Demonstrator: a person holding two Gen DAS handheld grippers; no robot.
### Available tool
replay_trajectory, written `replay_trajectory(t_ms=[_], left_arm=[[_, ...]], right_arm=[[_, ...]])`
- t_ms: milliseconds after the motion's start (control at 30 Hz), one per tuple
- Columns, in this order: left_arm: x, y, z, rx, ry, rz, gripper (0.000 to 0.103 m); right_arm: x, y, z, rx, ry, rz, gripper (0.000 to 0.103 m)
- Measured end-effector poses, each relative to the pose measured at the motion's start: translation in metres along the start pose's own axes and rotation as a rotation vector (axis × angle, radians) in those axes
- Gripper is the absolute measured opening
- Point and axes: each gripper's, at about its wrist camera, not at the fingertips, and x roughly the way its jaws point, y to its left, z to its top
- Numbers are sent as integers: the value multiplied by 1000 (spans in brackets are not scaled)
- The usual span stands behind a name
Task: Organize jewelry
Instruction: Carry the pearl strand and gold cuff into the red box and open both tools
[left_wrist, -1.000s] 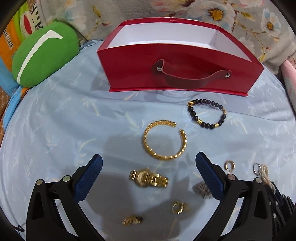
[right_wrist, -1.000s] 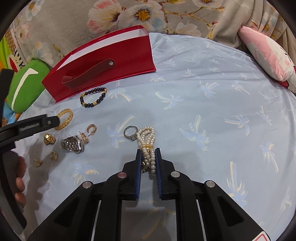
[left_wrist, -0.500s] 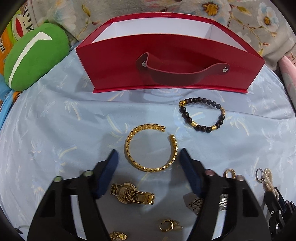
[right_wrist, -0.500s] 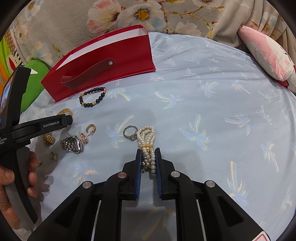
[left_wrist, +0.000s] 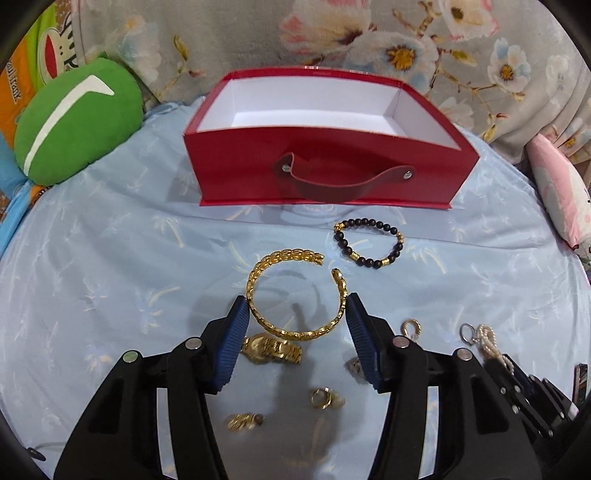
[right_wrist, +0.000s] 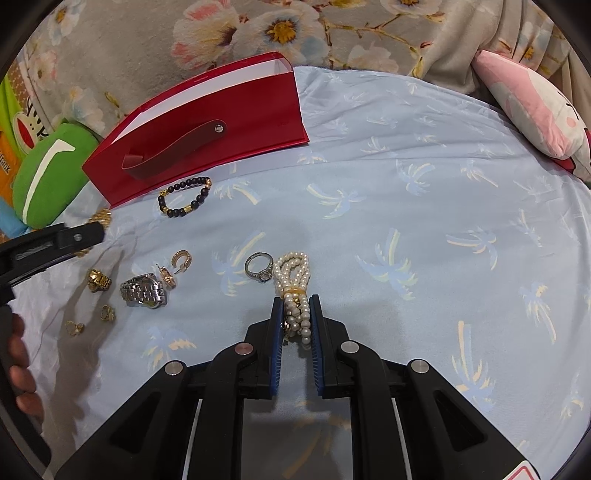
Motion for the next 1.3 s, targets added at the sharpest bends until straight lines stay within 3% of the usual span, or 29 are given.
replay_trajectory(t_ms=[400,700,967,1300], left_arm=[[-73,27,-2,-18,-91,-35,52],[-104,41,46,-21,-198,-36,53],[-75,43,113,-6,-230,15,53],[11,38,192,-2,-202,67,53]], right_arm=[[-63,29,19,-48,-109,81,12],[-102,47,81,-90,-226,154,12],[-76,62,165,-136,-266,153,12],[15,85,256,-161,-226,182,12]])
